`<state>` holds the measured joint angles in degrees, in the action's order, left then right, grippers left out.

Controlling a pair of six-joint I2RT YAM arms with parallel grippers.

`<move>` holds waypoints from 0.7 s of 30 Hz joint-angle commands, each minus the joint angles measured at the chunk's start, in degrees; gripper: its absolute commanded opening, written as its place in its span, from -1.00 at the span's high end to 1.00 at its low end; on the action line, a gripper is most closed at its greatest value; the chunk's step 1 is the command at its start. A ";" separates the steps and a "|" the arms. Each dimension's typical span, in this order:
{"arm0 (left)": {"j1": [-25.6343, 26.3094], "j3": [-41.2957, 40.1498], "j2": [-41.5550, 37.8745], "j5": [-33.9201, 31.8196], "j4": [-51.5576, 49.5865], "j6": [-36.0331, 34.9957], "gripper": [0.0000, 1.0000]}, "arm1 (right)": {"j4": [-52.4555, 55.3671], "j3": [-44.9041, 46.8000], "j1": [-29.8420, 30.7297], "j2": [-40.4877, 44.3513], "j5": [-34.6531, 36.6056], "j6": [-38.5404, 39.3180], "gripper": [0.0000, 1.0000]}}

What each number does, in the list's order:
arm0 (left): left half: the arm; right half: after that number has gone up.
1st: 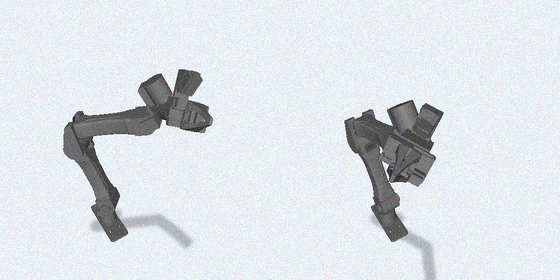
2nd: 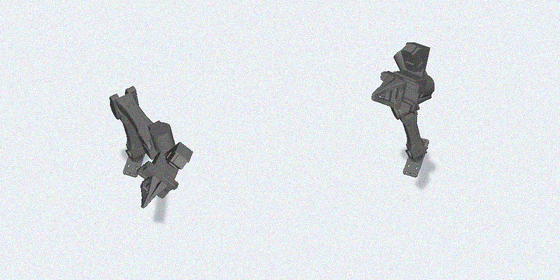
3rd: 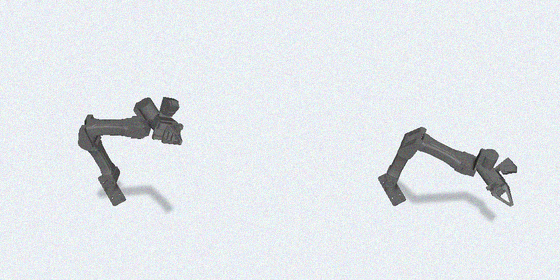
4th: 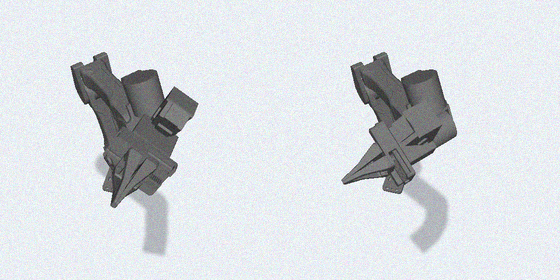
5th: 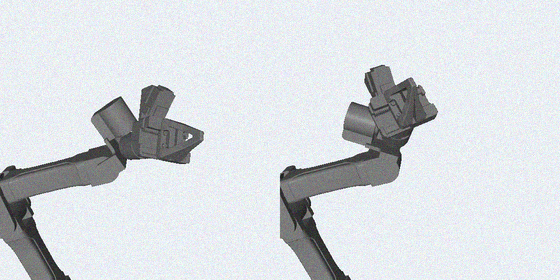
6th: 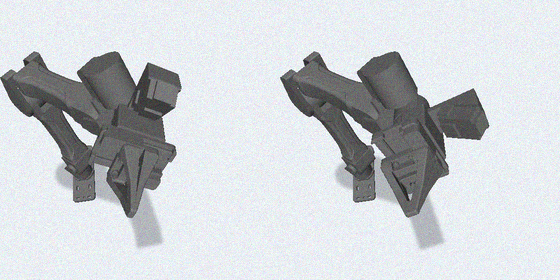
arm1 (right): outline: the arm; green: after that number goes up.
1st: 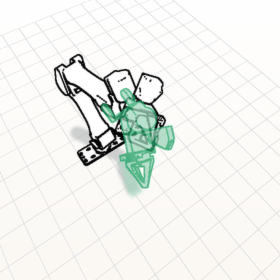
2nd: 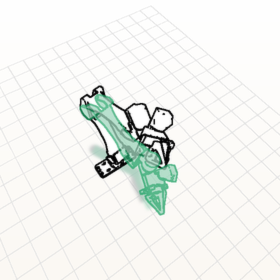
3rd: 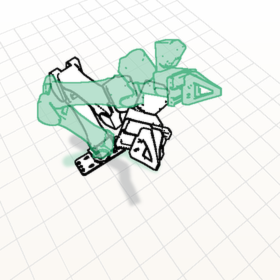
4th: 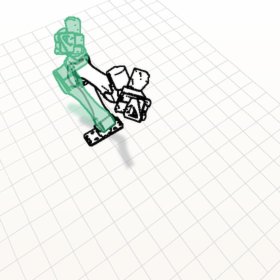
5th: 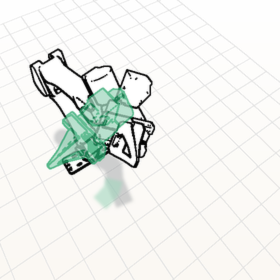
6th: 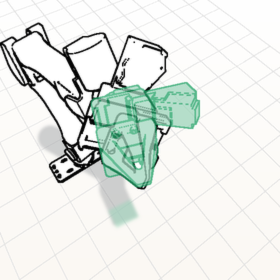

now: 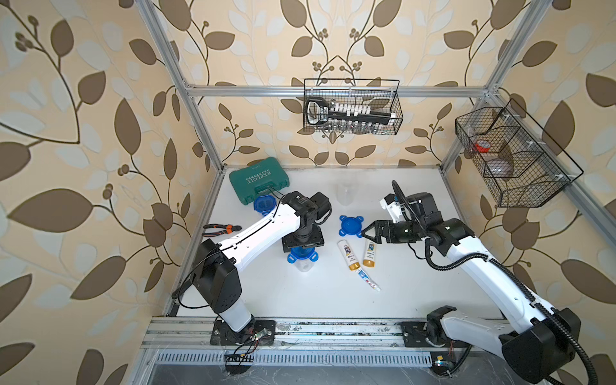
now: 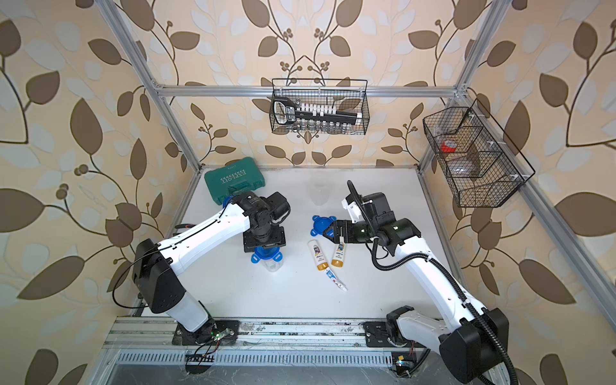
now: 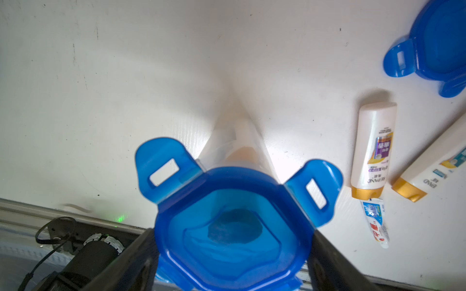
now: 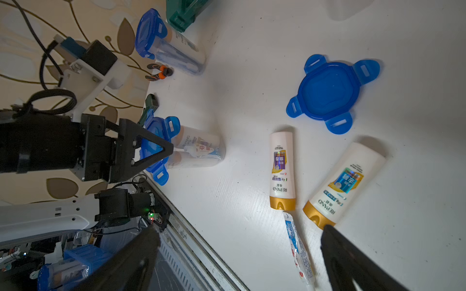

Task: Pack away toiletry kits
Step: Close the lid on the container.

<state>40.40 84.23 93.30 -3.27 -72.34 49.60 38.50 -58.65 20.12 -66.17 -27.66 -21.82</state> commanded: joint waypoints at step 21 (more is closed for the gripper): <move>-0.24 -3.56 3.11 0.77 2.33 -3.10 -0.49 | -0.27 -1.55 -0.23 -0.89 -0.20 0.22 -1.00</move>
<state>40.42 82.85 92.25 -3.68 -70.96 48.27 38.30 -58.67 20.12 -66.83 -27.66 -21.82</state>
